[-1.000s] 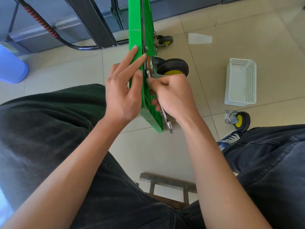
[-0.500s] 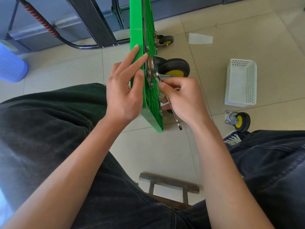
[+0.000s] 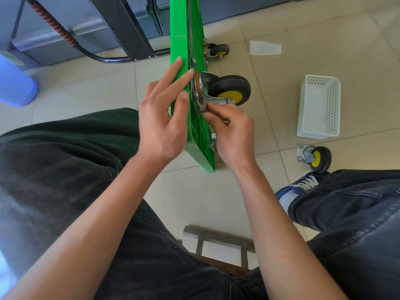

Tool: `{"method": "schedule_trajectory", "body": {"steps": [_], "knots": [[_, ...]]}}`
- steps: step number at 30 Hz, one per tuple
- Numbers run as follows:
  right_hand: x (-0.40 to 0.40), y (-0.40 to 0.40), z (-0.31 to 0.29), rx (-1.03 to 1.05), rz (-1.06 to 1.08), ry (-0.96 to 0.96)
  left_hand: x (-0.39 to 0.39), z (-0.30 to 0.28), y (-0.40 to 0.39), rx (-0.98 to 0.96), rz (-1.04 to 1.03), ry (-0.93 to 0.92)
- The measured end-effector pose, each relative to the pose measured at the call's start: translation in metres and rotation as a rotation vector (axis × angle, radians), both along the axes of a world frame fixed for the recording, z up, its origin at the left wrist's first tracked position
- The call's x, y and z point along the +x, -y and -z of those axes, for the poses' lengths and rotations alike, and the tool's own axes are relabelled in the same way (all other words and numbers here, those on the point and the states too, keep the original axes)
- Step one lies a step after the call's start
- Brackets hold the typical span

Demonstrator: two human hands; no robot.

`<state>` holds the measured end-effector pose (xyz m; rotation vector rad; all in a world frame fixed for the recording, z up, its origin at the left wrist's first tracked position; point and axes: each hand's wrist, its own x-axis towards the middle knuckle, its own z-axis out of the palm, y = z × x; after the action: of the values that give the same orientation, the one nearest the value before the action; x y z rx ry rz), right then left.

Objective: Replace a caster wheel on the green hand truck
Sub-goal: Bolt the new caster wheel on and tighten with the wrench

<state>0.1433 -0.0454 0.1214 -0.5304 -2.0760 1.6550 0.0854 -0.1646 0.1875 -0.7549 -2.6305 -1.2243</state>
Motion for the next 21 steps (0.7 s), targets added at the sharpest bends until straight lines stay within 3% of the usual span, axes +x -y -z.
{"method": "schedule_trajectory", "body": {"steps": [13, 21], "knots": [[-0.006, 0.009, 0.0, -0.113, -0.019, 0.032, -0.001, 0.0, 0.001, -0.003, 0.003, 0.006], [-0.004, 0.008, -0.019, -0.074, -0.045, 0.111, 0.0, 0.0, 0.001, -0.003, 0.002, 0.001]]}}
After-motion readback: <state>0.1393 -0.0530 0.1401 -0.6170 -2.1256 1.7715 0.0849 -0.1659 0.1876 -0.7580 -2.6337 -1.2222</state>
